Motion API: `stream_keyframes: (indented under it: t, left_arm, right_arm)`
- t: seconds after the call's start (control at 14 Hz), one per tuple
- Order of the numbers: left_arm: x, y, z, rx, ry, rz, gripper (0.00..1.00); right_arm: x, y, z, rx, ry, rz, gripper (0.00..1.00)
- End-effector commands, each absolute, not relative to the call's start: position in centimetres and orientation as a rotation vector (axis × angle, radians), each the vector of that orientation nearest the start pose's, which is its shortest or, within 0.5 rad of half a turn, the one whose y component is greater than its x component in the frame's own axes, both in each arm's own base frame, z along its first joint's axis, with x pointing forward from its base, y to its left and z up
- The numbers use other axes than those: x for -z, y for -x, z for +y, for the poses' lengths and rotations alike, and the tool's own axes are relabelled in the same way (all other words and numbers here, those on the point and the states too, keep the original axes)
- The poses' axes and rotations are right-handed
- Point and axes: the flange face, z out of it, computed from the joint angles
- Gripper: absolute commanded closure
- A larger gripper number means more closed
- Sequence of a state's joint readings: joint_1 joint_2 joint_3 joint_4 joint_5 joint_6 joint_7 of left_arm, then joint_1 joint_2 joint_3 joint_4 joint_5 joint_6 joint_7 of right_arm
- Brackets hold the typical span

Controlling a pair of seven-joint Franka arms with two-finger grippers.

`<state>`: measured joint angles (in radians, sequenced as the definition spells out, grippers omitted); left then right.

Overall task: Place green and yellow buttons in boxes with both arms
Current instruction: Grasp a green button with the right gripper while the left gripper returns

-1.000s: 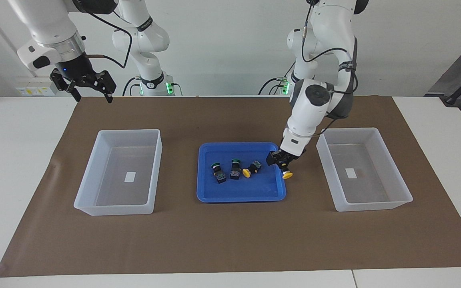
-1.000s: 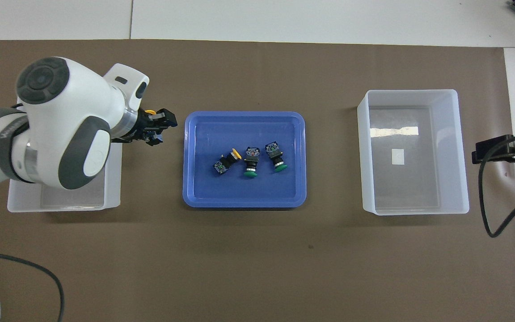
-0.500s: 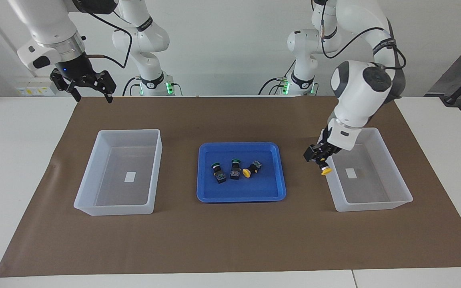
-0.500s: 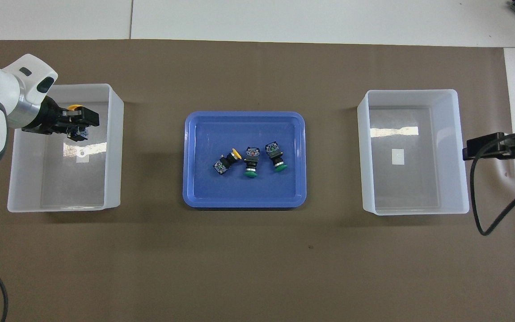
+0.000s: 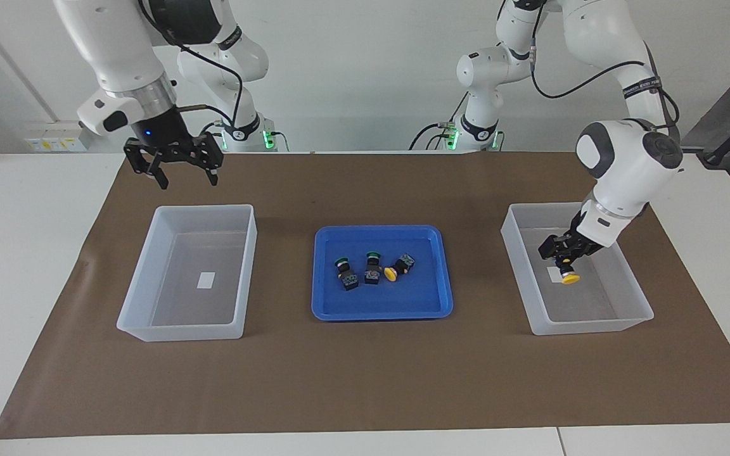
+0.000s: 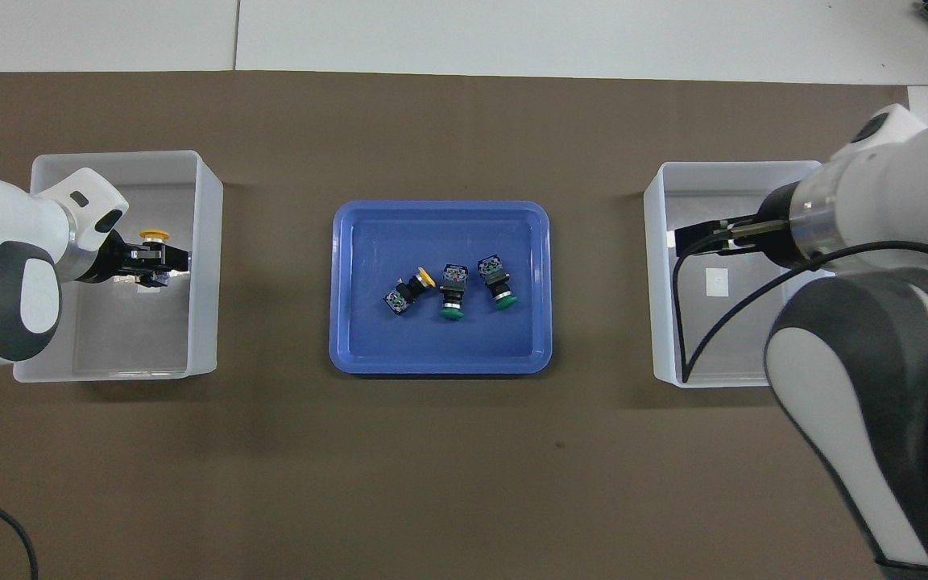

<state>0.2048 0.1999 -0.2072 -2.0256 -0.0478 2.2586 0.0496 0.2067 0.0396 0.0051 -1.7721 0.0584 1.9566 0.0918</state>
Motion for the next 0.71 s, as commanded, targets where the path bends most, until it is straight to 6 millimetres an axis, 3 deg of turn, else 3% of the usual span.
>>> stream_keyframes:
  t: [0.0,0.07,0.29,0.43,0.64]
  left_arm:
    - [-36.3,-58.0,0.2,0.103,3.213,0.056,0.13]
    - [-36.7,-58.2,0.2,0.103,3.213,0.059,0.00]
    - [-38.9,-59.9,-0.4,0.091,3.222,0.071,0.00]
    - [-42.1,-61.6,-1.3,0.048,3.244,0.007,0.00]
    - [-44.3,-62.4,-6.7,0.038,3.245,-0.249,0.00]
  right_arm:
    - [-47.5,-60.0,19.4,0.244,3.022,-0.216,0.00]
    - [-45.3,-60.3,22.0,0.268,3.009,-0.271,0.00]
    - [-38.9,-59.1,28.4,0.269,2.986,-0.428,0.00]
    - [-35.8,-58.3,28.9,0.297,2.970,-0.551,0.00]
    - [-32.7,-57.4,30.6,0.283,2.953,-0.679,0.00]
